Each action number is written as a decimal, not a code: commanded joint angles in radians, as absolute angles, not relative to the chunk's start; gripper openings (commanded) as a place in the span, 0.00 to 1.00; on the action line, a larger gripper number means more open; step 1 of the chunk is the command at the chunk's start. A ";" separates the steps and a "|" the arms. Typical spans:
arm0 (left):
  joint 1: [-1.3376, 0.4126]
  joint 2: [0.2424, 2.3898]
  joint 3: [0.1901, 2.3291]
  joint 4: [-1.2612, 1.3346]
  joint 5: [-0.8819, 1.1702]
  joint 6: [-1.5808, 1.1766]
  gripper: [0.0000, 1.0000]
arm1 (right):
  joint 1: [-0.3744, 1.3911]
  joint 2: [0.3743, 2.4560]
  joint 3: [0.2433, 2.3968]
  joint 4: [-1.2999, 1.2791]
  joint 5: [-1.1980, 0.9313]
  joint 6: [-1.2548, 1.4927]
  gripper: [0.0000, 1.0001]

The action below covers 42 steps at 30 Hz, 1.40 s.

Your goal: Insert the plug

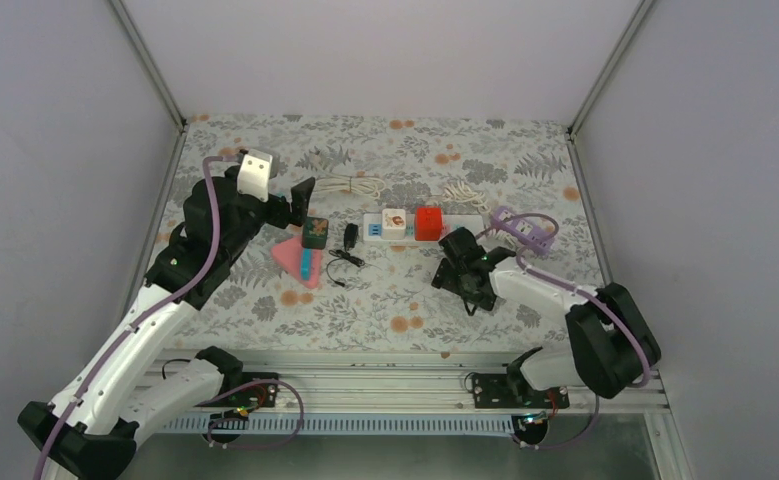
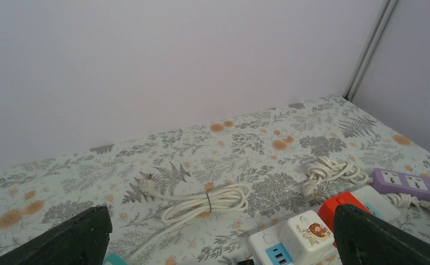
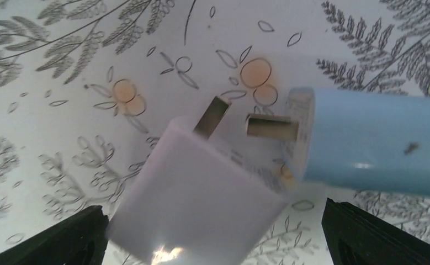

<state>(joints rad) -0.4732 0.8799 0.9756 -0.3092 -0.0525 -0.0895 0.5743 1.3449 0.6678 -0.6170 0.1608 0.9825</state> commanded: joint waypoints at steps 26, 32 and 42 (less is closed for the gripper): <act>-0.469 0.902 0.967 -0.282 -0.009 -0.123 1.00 | 0.545 1.352 0.760 -0.472 0.122 0.687 0.68; -0.470 0.928 0.977 -0.107 0.181 -0.277 1.00 | 0.508 1.211 0.816 -0.414 -0.088 0.680 0.70; -0.479 0.942 0.744 0.555 0.592 -0.072 1.00 | 0.426 1.124 1.031 -0.299 -0.545 0.712 0.71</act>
